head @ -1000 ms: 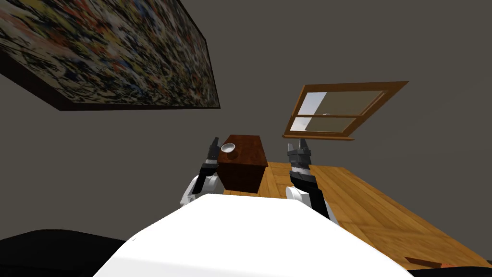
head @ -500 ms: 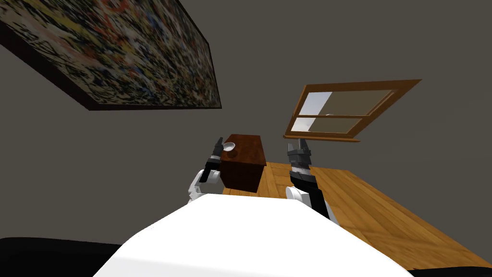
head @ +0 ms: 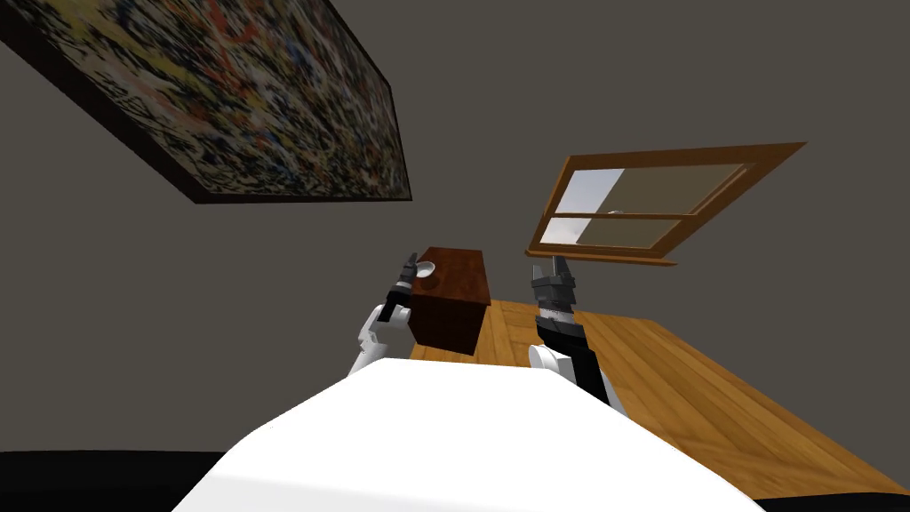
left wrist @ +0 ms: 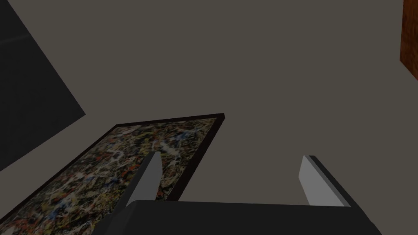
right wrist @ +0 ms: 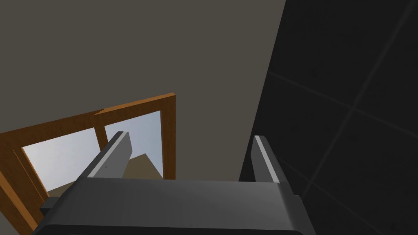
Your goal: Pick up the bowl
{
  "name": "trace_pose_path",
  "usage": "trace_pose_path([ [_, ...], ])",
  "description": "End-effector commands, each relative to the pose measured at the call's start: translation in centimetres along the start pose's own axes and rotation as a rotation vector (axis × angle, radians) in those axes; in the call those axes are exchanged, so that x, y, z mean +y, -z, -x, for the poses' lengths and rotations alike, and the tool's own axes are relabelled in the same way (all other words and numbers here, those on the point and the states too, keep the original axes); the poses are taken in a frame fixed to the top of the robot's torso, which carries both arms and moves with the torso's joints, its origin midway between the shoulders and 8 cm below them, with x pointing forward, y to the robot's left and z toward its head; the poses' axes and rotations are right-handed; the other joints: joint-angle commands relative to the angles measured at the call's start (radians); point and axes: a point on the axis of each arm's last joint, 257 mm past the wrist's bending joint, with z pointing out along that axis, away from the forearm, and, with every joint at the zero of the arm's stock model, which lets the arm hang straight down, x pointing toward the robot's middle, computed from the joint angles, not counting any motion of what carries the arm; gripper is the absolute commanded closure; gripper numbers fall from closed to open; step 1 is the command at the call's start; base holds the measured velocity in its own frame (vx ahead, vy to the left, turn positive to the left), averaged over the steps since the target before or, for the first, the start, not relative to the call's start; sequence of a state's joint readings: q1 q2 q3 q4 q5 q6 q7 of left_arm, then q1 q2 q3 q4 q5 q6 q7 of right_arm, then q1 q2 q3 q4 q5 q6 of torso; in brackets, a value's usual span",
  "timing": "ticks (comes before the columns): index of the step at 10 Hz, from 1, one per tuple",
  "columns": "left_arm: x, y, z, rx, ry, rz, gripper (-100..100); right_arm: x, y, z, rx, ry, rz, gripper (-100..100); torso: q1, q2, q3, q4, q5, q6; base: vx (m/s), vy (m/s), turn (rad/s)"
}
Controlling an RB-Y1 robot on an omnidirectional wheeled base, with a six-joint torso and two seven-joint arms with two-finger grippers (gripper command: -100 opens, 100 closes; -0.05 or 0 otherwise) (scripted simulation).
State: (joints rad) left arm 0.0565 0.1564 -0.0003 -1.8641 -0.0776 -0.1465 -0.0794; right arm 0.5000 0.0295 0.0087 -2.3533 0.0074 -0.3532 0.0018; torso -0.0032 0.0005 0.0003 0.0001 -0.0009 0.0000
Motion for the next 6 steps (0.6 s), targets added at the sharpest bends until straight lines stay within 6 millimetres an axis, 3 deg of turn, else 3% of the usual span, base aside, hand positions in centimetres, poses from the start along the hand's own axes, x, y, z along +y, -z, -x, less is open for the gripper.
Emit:
trace_pose_path([
  [1, 1.8, -1.3, 0.1, 0.008, 0.004, 0.050, -100, 0.0, 0.0, 0.0, 0.000, 0.000, 0.000, 0, 0.000, 0.000, 0.000, 0.000, 0.000, 0.000, -0.023, -0.050, 0.080],
  [6, 6.4, -3.8, -0.4, 0.027, 0.016, 0.186, -100, 0.0, 0.0, 0.0, 0.000, 0.000, 0.000, 0, 0.000, 0.000, 0.000, 0.000, 0.000, 0.000, -0.022, -0.051, 0.070],
])
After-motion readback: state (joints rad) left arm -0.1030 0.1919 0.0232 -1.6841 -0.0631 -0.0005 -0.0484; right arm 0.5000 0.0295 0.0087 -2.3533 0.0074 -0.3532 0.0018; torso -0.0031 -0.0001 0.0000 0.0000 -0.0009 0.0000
